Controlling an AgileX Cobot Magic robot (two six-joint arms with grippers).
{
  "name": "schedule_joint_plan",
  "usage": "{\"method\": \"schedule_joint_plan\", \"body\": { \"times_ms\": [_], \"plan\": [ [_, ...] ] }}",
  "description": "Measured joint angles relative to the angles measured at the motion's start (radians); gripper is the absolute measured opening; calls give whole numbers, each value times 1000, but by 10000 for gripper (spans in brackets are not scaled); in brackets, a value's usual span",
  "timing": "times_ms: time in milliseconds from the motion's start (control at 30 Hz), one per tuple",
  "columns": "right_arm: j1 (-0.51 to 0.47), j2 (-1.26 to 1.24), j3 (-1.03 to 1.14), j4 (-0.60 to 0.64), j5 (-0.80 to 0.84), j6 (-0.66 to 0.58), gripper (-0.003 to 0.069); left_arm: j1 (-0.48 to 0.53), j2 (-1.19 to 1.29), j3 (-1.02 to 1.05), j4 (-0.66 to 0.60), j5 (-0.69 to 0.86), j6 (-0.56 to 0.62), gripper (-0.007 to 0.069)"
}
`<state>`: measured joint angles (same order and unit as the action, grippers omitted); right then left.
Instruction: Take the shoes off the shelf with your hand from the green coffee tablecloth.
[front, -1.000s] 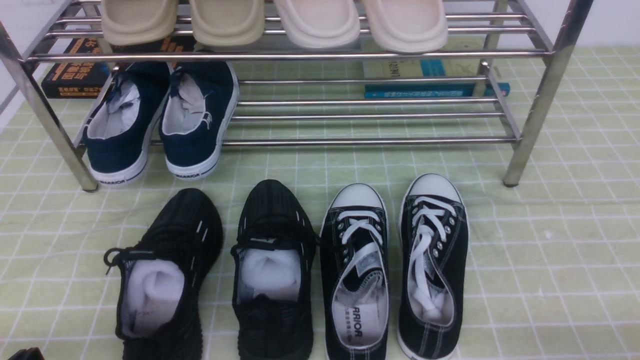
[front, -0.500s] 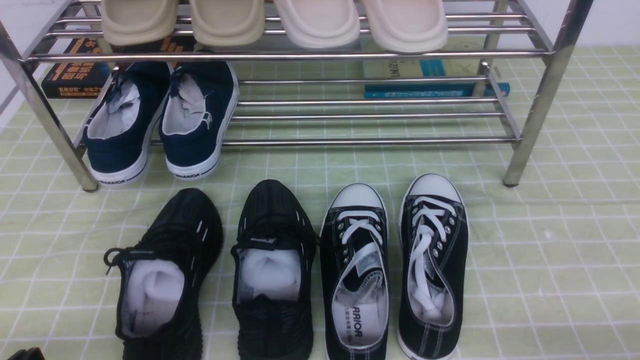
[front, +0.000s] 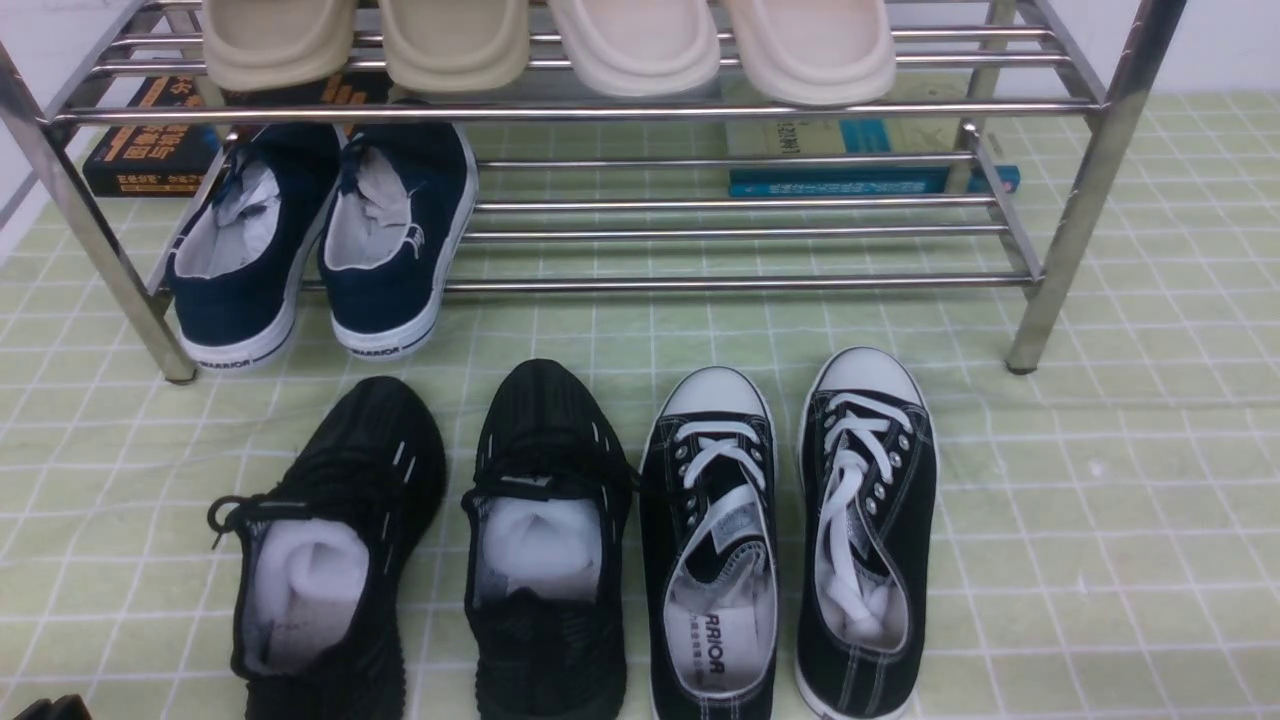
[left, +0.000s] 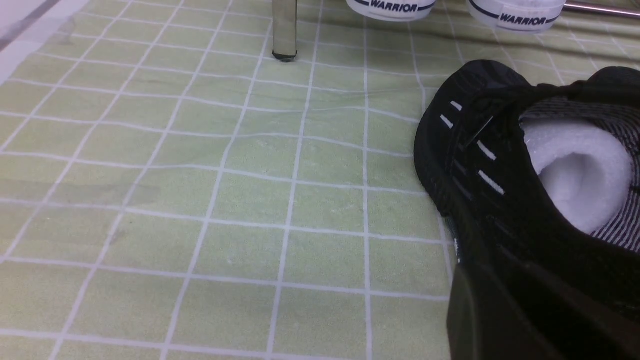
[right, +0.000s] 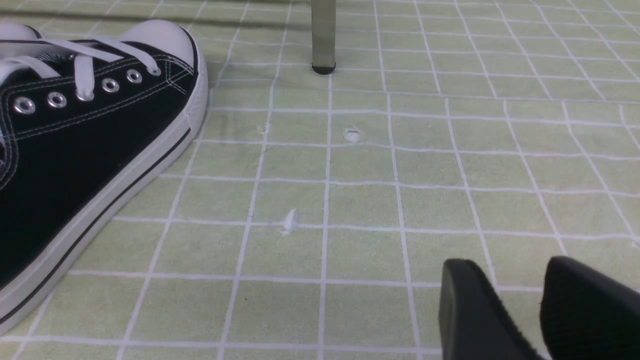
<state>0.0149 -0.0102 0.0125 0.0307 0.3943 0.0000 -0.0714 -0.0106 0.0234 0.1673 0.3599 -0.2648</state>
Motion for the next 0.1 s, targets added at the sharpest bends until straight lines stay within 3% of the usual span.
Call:
{"method": "schedule_joint_plan", "body": {
  "times_ms": [100],
  "plan": [
    [0,0,0,0,0,0,237,0,0,0,0,0,0,107]
  ]
}}
